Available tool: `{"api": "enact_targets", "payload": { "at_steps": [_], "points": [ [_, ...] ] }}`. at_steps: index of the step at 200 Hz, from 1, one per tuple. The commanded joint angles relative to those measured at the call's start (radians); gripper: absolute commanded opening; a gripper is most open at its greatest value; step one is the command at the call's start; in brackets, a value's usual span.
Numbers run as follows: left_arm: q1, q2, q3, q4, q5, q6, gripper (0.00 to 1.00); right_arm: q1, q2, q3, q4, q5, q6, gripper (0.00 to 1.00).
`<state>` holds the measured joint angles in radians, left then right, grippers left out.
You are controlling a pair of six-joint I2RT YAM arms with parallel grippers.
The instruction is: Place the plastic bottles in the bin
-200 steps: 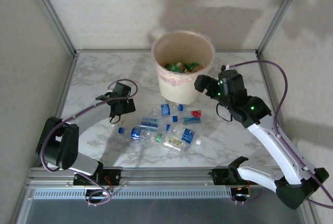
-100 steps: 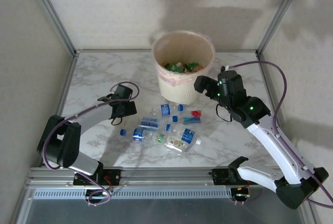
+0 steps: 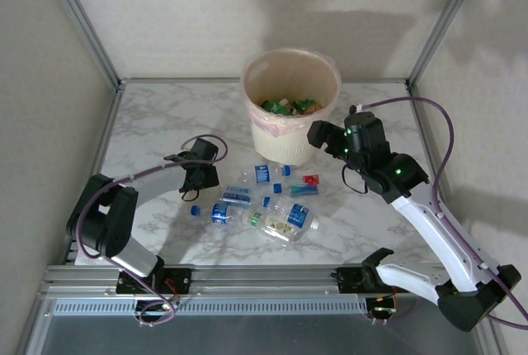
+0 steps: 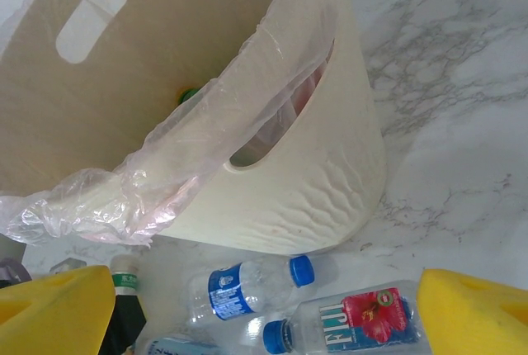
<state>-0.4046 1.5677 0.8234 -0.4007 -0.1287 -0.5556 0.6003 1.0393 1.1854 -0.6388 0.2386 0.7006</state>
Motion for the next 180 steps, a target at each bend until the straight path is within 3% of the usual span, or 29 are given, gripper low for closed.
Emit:
{"api": "enact_targets", "payload": {
  "at_steps": [1,64,128,180],
  "points": [
    [-0.006,0.012,0.035,0.003,-0.038,-0.019,0.71,0.007,-0.007,0.000,0.011,0.011,0.008,0.93],
    [-0.006,-0.044,0.062,-0.005,-0.053,-0.046,0.63,0.007,-0.013,0.020,-0.001,0.014,0.003,0.91],
    [-0.006,-0.229,0.147,-0.075,-0.088,-0.070,0.62,0.009,-0.039,0.024,0.023,-0.001,0.004,0.91],
    [-0.009,-0.376,0.391,-0.135,-0.050,-0.067,0.64,0.009,-0.075,-0.009,0.034,-0.002,0.009,0.91]
  ]
}}
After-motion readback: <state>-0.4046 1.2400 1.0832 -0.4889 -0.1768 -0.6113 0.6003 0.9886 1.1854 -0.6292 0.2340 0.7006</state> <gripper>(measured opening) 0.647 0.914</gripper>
